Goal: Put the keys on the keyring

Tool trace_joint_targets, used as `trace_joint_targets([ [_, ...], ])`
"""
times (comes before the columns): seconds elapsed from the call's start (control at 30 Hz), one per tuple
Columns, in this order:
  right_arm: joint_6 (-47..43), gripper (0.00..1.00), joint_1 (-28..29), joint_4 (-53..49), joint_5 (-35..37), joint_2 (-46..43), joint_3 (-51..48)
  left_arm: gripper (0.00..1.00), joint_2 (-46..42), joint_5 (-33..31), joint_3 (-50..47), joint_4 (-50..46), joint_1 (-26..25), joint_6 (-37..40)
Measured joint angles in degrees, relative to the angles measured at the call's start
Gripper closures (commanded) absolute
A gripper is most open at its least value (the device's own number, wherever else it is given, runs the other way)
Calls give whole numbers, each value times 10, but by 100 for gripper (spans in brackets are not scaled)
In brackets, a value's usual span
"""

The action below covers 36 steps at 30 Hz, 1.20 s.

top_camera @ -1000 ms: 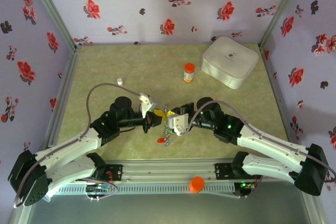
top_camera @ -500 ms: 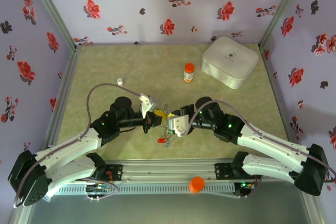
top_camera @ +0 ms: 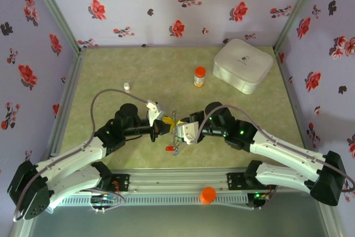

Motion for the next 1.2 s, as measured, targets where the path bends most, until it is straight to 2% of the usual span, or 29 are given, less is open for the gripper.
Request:
trace_joint_targets([
  [0.03,5,76,0,-1,0,0,0,100,-1,0,-1,3,0,5],
  [0.1,13,70,0,-12,-2,-2,0,100,-3,-2,-3,16,0,15],
  [0.2,30,68,0,-25,-5,-10,0,100,-10,-7,-11,37,0,33],
  [0.37,80,68,-3,-39,-19,-40,-1,100,-21,-27,-36,75,0,85],
  [0.5,157,68,-23,-4,-26,-77,-27,100,-27,-30,-66,110,-2,138],
  [0.63,230,77,-37,34,-28,-89,-50,100,-30,-24,-87,141,-3,180],
  [0.77,266,86,-38,52,-47,-77,-51,100,-30,-8,-92,164,-3,208],
  [0.83,278,85,-38,57,-64,-63,-50,100,-30,3,-93,173,-3,220],
  [0.93,284,78,-38,58,-84,-48,-49,100,-29,15,-94,180,-3,230],
  [1.2,282,78,-38,61,-94,-40,-46,100,-28,31,-94,189,-7,245],
])
